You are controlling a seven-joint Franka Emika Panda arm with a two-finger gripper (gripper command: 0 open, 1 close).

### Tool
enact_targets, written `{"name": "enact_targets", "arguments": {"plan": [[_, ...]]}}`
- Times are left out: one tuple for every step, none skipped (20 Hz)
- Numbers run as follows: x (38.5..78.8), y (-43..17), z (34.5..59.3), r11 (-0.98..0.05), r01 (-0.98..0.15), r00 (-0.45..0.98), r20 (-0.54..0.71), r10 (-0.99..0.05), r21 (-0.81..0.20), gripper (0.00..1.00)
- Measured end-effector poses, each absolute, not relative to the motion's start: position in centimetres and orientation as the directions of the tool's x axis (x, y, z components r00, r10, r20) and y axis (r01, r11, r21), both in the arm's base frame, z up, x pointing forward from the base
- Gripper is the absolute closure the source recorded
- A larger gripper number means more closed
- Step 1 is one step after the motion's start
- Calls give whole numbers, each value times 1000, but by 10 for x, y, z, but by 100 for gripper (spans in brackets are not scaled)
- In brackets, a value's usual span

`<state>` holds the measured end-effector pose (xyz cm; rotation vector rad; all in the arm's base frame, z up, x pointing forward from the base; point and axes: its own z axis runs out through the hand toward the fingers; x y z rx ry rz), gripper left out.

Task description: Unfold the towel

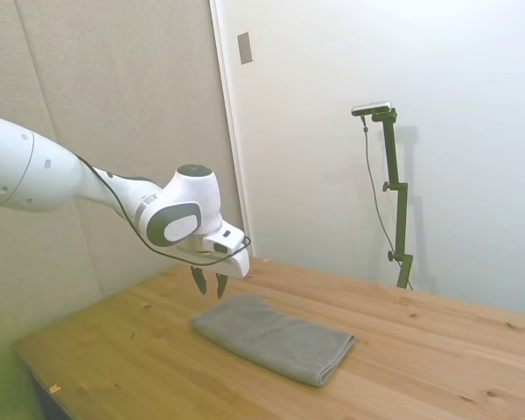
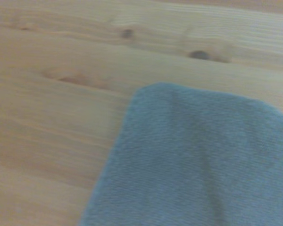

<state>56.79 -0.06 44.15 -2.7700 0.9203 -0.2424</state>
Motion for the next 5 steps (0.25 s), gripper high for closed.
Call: {"name": "enact_targets", "arguments": {"plan": [[566, -4, 450, -765, -604, 766, 100, -635, -224, 0], [561, -6, 459, -745, -638, 740, 111, -663, -198, 0], [552, -6, 468, -724, -668, 714, 124, -689, -174, 0], [539, -4, 475, -704, -694, 690, 140, -711, -151, 0], [523, 2, 479, -683, -719, 665, 156, -730, -128, 0]]}}
